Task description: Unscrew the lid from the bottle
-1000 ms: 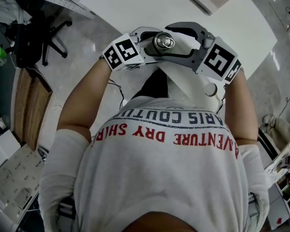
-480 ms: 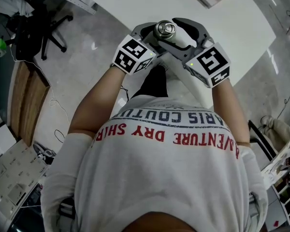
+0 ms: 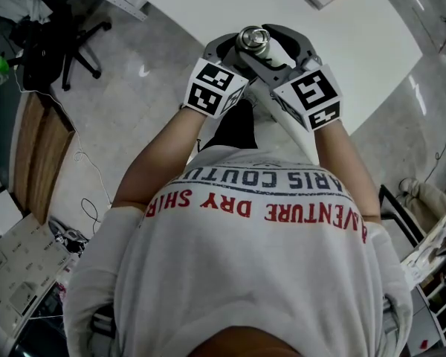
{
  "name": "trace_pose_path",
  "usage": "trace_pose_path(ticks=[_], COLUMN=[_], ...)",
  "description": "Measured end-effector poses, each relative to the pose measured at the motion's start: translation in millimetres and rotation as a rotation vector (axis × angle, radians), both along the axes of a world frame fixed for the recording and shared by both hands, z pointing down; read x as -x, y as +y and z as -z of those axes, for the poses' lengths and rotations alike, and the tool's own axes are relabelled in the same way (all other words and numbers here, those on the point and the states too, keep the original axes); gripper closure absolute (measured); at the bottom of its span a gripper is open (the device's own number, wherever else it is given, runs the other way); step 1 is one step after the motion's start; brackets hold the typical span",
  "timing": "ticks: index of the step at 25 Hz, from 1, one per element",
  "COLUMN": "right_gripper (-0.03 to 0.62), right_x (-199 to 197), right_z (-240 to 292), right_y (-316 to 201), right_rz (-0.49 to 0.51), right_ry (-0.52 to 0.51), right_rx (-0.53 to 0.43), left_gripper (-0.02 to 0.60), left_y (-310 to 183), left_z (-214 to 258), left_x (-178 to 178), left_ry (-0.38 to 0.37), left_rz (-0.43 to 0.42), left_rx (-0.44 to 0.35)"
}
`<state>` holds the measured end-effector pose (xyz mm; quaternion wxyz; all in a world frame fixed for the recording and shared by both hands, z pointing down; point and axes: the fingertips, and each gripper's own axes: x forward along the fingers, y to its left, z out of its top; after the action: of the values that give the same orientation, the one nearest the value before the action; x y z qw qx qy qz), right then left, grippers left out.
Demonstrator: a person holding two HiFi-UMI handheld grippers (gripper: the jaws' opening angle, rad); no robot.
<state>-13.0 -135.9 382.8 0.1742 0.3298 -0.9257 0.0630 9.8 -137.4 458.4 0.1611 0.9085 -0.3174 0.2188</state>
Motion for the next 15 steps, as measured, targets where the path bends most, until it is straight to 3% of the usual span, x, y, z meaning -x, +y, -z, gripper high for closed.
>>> trace_pose_path(ticks=[9, 15], right_gripper=[0.349, 0.352], right_x=[2.5, 3.8], right_z=[0.2, -2.1], right_y=[3.4, 4.4], right_rz=[0.049, 0.120], right_ry=[0.011, 0.021], right_rx=[-0.008, 0.008], left_gripper=[0.204, 0.204], left_y=[1.9, 3.2], left_z=[0.8, -1.1], left_x=[0.4, 0.8], left_ry=[-0.005, -0.012], left_rz=[-0.035, -0.106], left_rx=[0.002, 0.003])
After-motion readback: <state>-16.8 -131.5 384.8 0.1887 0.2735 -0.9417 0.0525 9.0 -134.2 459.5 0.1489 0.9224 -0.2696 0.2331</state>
